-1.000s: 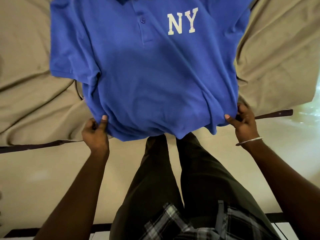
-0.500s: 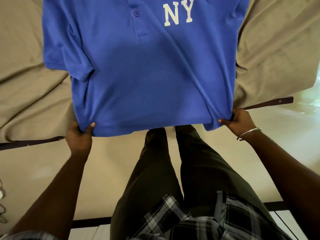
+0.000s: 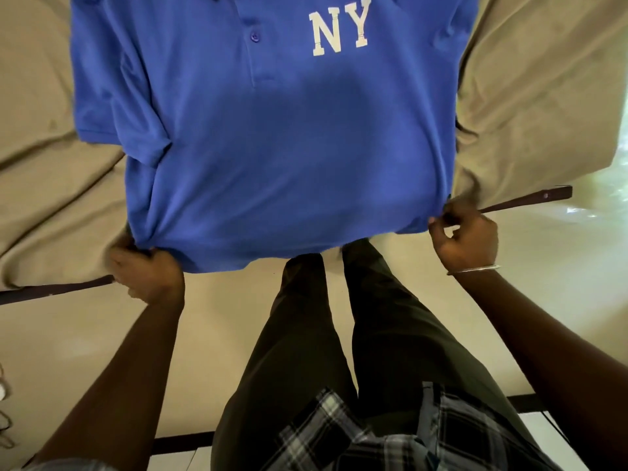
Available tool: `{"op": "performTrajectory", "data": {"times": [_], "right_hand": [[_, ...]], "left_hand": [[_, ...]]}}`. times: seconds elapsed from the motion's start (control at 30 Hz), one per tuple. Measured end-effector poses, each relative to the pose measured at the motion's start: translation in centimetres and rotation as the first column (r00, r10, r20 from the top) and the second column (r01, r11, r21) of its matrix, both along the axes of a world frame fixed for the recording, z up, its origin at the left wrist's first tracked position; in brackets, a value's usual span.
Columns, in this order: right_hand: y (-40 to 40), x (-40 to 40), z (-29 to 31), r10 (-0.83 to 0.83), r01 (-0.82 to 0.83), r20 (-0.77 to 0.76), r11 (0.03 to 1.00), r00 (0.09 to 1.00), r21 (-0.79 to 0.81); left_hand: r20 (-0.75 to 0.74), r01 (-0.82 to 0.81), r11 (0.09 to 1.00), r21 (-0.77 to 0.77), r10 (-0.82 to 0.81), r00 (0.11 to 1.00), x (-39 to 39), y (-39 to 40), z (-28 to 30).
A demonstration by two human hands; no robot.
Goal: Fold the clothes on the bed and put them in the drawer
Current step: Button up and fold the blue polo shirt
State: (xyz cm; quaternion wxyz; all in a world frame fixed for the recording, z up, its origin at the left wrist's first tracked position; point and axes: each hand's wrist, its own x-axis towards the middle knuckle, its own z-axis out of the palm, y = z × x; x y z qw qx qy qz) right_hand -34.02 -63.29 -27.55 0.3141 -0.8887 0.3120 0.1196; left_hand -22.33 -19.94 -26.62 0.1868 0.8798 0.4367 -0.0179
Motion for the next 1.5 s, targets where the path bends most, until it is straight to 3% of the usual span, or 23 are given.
{"op": "performTrajectory", "data": {"times": [0.07, 0.13, 0.23, 0.3, 0.33, 0.4, 0.5, 0.63, 0.8, 0.93, 1.07, 1.2, 1.3, 1.37, 1.4, 1.43, 1.5], "right_hand": [[0.9, 1.6, 1.2, -0.07, 0.077, 0.195, 0.997, 0.978, -0.03], [1.2, 4.2, 1.4, -0.207, 0.211, 0.264, 0.977, 0.942, 0.012], [0.9, 8.3, 0.8, -0.303, 0.309, 0.282, 0.951, 0.91, 0.024], [0.6, 9.5, 0.2, -0.32, 0.325, 0.28, 0.945, 0.905, 0.032], [0.3, 9.6, -0.2, -0.355, 0.352, 0.281, 0.934, 0.892, 0.061], [-0.1, 9.7, -0.1, -0.468, 0.435, 0.284, 0.883, 0.837, 0.174], [-0.7, 9.6, 0.6, -0.558, 0.503, 0.245, 0.826, 0.792, 0.255], [-2.2, 12.3, 1.7, -0.382, 0.364, 0.192, 0.923, 0.904, 0.123], [-3.3, 17.4, 2.2, -0.191, 0.19, 0.071, 0.981, 0.979, 0.024], [-3.9, 17.1, 2.1, -0.346, 0.35, 0.111, 0.937, 0.932, -0.018], [-2.3, 17.8, 2.3, -0.327, 0.356, 0.17, 0.917, 0.929, -0.18], [-3.1, 19.6, 1.7, -0.214, 0.235, 0.1, 0.91, 0.972, -0.343], [-4.4, 20.1, 1.4, -0.274, 0.343, 0.214, 0.833, 0.938, -0.435], [-4.2, 20.9, 2.0, -0.129, 0.348, 0.474, 0.843, 0.871, -0.41], [-3.5, 21.4, 2.2, 0.015, 0.264, 0.557, 0.869, 0.83, -0.418], [-2.7, 22.0, 2.3, 0.153, 0.146, 0.574, 0.886, 0.804, -0.441], [-1.4, 22.9, 1.3, 0.308, -0.073, 0.424, 0.871, 0.851, -0.487]], "left_hand": [[0.09, 0.093, 0.989, 0.116, -0.104, 0.991, 0.7, -1.3, 0.2], [0.209, 0.329, 0.923, 0.201, -0.368, 0.906, 2.0, -2.1, 0.0], [0.194, 0.729, 0.625, 0.278, -0.78, 0.594, 5.3, -4.2, 0.2], [0.071, 0.873, 0.422, 0.244, -0.906, 0.417, 7.5, -7.5, 0.6], [0.043, 0.891, 0.387, 0.238, -0.92, 0.389, 8.5, -9.1, 0.6], [-0.002, 0.889, 0.423, 0.177, -0.903, 0.43, 10.2, -11.5, -0.1], [-0.114, 0.827, 0.552, 0.106, -0.82, 0.562, 11.1, -11.9, -1.8], [-0.111, 0.811, 0.564, 0.155, -0.806, 0.582, 10.5, -12.1, -3.2], [-0.103, 0.806, 0.569, 0.159, -0.803, 0.587, 10.4, -12.3, -3.7], [-0.106, 0.8, 0.576, 0.168, -0.797, 0.595, 10.5, -12.4, -3.9], [-0.092, 0.794, 0.583, 0.171, -0.793, 0.602, 10.5, -12.5, -4.2], [-0.083, 0.787, 0.594, 0.166, -0.787, 0.612, 10.6, -12.5, -4.6], [-0.079, 0.788, 0.595, 0.159, -0.788, 0.611, 10.5, -12.5, -5.0], [-0.077, 0.786, 0.597, 0.161, -0.786, 0.613, 10.5, -12.5, -5.4], [-0.073, 0.787, 0.597, 0.159, -0.787, 0.612, 10.6, -12.5, -5.6], [-0.069, 0.787, 0.598, 0.153, -0.788, 0.612, 10.6, -12.4, -5.7], [-0.064, 0.786, 0.6, 0.148, -0.788, 0.613, 10.6, -12.5, -5.8]]}}
